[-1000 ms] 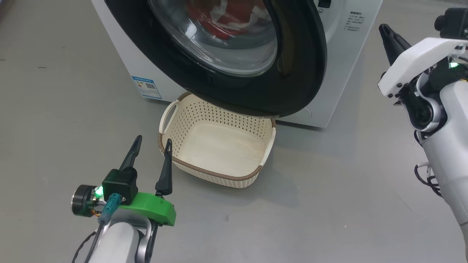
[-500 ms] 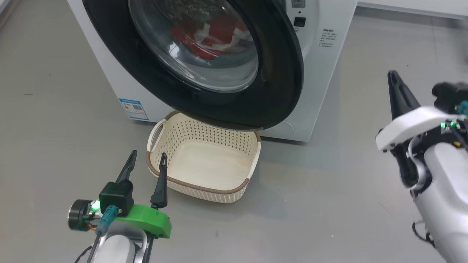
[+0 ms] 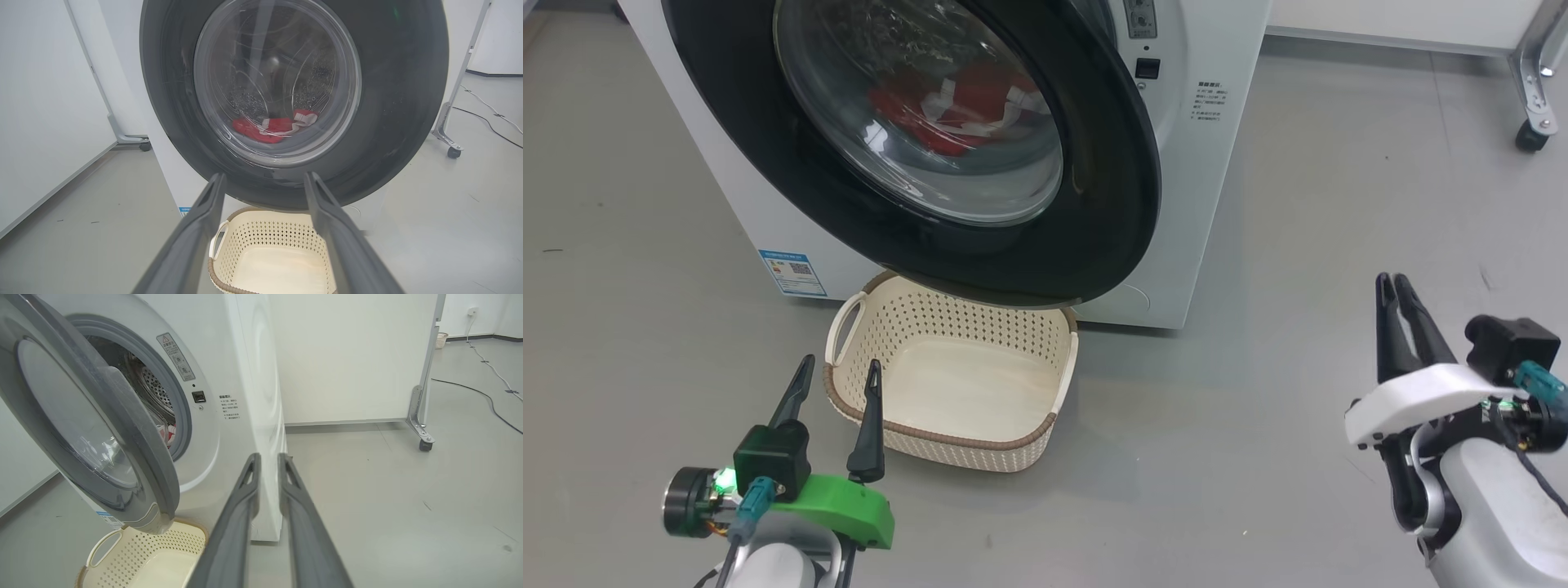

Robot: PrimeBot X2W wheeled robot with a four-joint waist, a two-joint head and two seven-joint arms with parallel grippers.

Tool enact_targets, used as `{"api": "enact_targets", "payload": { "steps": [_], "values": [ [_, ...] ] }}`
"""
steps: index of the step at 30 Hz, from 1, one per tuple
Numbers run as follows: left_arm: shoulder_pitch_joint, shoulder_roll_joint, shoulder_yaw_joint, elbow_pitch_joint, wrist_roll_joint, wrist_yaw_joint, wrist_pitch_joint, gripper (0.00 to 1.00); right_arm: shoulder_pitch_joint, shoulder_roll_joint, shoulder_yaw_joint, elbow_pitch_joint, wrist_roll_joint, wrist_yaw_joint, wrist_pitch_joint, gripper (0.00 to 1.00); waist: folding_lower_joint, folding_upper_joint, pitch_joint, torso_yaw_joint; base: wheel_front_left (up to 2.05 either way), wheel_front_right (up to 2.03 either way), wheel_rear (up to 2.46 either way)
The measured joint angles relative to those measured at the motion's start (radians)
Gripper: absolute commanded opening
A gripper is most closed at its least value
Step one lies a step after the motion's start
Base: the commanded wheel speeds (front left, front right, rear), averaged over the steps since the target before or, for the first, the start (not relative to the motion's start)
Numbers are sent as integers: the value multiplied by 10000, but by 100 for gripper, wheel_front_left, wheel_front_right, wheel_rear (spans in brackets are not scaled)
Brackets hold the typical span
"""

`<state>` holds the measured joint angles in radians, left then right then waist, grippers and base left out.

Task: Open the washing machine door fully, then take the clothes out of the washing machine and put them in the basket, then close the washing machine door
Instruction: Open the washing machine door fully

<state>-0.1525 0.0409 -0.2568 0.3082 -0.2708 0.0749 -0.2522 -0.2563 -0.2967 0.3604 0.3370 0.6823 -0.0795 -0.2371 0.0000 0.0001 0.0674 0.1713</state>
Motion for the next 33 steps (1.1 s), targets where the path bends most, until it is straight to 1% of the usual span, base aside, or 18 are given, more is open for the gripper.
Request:
{"api": "enact_targets", "payload": {
  "steps": [6, 11, 33],
  "values": [
    [12, 0, 23, -19, 17, 0, 0, 100, 590, 92, -67, -550, -251, -127, -75, 100, 0, 0, 60, -47, 0, 0, 0],
    [14, 0, 48, -31, 42, 0, 0, 100, 778, 105, -182, -884, -408, -201, -77, 100, 0, 0, 96, -80, 0, 0, 0],
    [20, 0, 153, -104, 90, -12, 0, 100, 1621, 119, -637, -2092, -959, -364, -107, 100, 0, 0, 264, -39, 0, 0, 0]
  ]
}}
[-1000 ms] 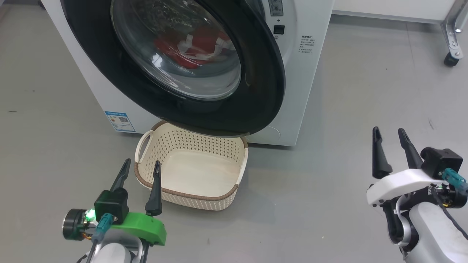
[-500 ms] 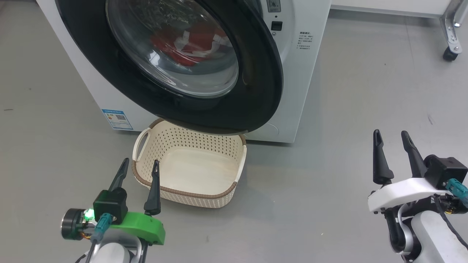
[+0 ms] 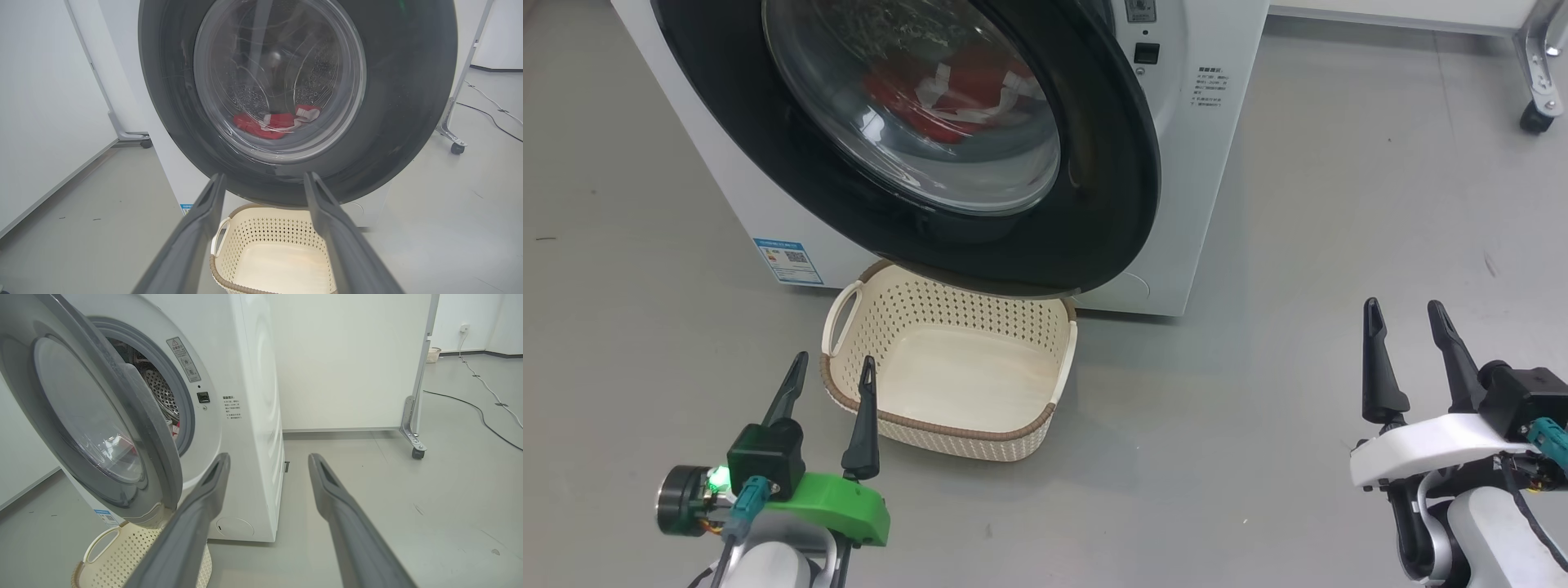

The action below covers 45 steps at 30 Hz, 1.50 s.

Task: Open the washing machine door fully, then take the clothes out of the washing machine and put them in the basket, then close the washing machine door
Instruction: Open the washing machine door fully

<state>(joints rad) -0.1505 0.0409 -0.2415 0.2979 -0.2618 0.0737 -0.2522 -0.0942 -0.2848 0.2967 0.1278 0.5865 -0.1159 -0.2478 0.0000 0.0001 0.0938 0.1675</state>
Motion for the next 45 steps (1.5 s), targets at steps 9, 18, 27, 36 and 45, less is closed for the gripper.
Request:
{"api": "enact_targets", "payload": {
  "steps": [9, 18, 27, 36, 45],
  "values": [
    [0, -2, 29, 0, 2, -12, 0, 100, 243, 31, -82, -253, -171, -6, 0, 100, 0, 0, 25, 12, 0, 0, 0],
    [0, -4, 38, 0, 2, -88, 0, 100, 418, 56, -203, -462, -295, -17, 0, 100, 0, 0, 25, 23, 0, 0, 0],
    [2, -4, 81, 0, 4, -88, 0, 100, 503, 65, -230, -600, -435, -25, 0, 100, 0, 0, 35, 49, 0, 0, 0],
    [4, -4, 90, 0, 31, -96, 0, 100, 621, 92, -249, -754, -546, -27, 0, 100, 0, 0, 82, 71, 0, 0, 0],
    [2, -8, 27, -121, 71, -186, 0, 100, 182, -35, -336, -1114, -604, 2, 121, 100, 0, 0, 420, 165, 0, 0, 0]
  ]
}}
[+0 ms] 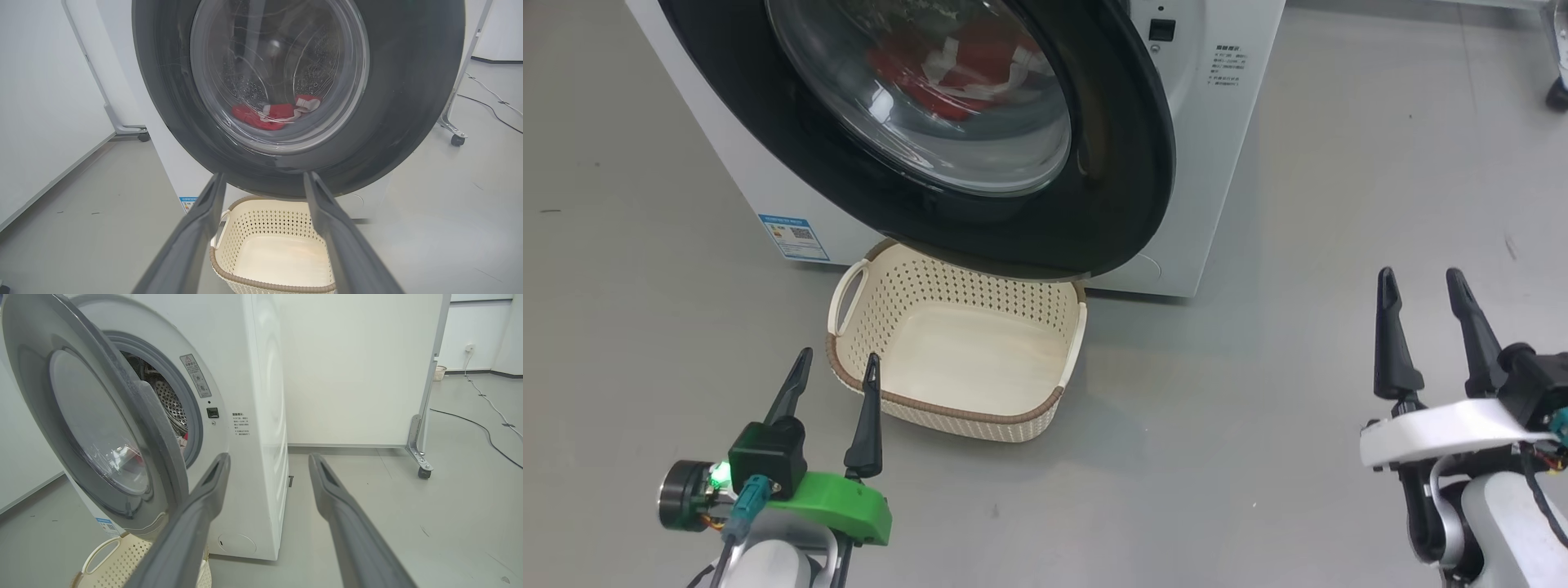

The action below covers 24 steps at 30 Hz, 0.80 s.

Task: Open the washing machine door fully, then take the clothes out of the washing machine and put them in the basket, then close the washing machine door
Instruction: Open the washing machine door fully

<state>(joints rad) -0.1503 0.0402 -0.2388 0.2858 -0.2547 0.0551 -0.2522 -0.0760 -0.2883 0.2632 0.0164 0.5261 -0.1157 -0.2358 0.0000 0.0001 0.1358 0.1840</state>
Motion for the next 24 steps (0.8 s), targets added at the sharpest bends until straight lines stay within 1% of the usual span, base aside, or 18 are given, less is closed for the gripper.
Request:
{"api": "enact_targets", "payload": {
  "steps": [2, 3, 8, 9, 10, 11, 12, 16, 17, 24],
  "values": [
    [-5, 0, -29, -12, 0, -8, 0, 100, -339, -48, -2, -58, 10, 38, 148, 100, 0, 0, 107, 32, 0, 0, 0],
    [-12, 0, -56, -13, 0, -38, 0, 100, -515, -81, -15, -71, 52, 119, 240, 100, 0, 0, 163, 50, 0, 0, 0],
    [-53, -6, -211, -38, 2, -92, 2, 100, -1280, 128, -395, -88, 1131, 268, 790, 100, 0, 0, 460, 176, 0, 0, 0],
    [-79, -6, -234, -40, 2, -132, 2, 100, -1454, 127, -454, -75, 1221, 341, 897, 80, 0, 0, 521, 209, 0, 0, 0],
    [-134, -6, -268, -40, 2, -169, 2, 100, -1637, 125, -520, -56, 1383, 366, 1026, 48, 0, 0, 581, 247, 0, 0, 0],
    [-204, -10, -299, -48, 2, -176, 0, 100, -1833, 125, -569, -29, 1559, 445, 1152, 48, 0, 0, 642, 290, 0, 0, 0],
    [-271, -10, -318, -56, 2, -178, 0, 100, -2019, 132, -617, -15, 1735, 481, 1283, 0, 0, 0, 701, 335, 0, 0, 0],
    [-423, -12, -407, -77, -2, -244, 0, 100, -2744, 226, -872, 192, 2470, 621, 1845, 0, 0, 0, 941, 538, 0, 0, 0],
    [-423, -12, -407, -77, -2, -244, 0, 100, -2744, 226, -872, 192, 2470, 621, 1845, 0, 0, 0, 941, 538, 0, 0, 0],
    [-655, -25, -554, -123, -155, -251, 2, 100, -3957, 993, -1789, 564, 4717, 625, 2757, 0, 0, 0, 1356, 917, 0, 0, 0]
  ]
}}
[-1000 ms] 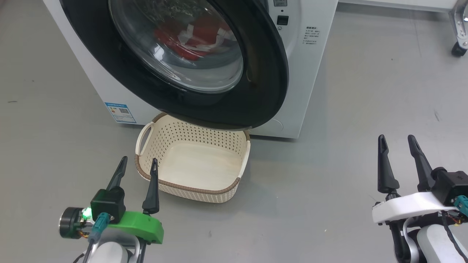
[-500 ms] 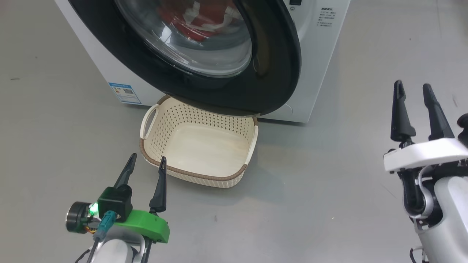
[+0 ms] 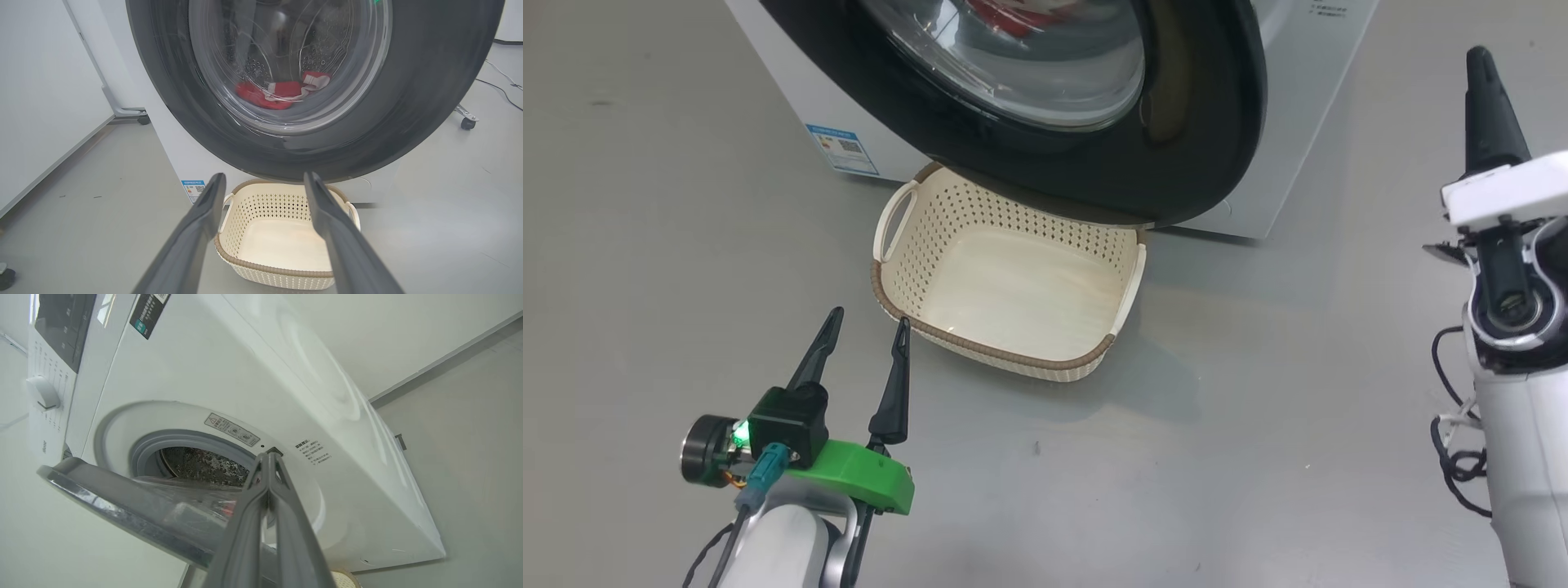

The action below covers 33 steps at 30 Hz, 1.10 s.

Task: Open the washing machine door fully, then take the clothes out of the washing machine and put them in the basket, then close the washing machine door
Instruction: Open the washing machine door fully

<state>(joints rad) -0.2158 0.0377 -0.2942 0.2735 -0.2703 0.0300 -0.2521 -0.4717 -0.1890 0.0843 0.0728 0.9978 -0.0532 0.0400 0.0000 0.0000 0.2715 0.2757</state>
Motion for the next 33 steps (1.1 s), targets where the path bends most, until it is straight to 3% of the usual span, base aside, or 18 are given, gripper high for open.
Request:
{"api": "enact_targets", "payload": {
  "steps": [8, 18, 33],
  "values": [
    [-298, -6, -184, -84, -194, 0, -2, 100, -1363, 382, -686, 696, 1847, -213, 1304, 0, 0, 0, 511, 390, 0, 0, 0],
    [-548, -36, -213, -82, -510, 13, -2, 100, -2387, 769, -826, 1818, 3597, -495, 3062, 0, 0, 0, 896, 811, 0, 0, 0],
    [-610, -46, -263, -4, -548, 44, -2, 100, -3262, 872, -1475, 3022, 5150, -731, 4485, 0, 0, 0, 1030, 923, 0, 0, 0]
  ]
}}
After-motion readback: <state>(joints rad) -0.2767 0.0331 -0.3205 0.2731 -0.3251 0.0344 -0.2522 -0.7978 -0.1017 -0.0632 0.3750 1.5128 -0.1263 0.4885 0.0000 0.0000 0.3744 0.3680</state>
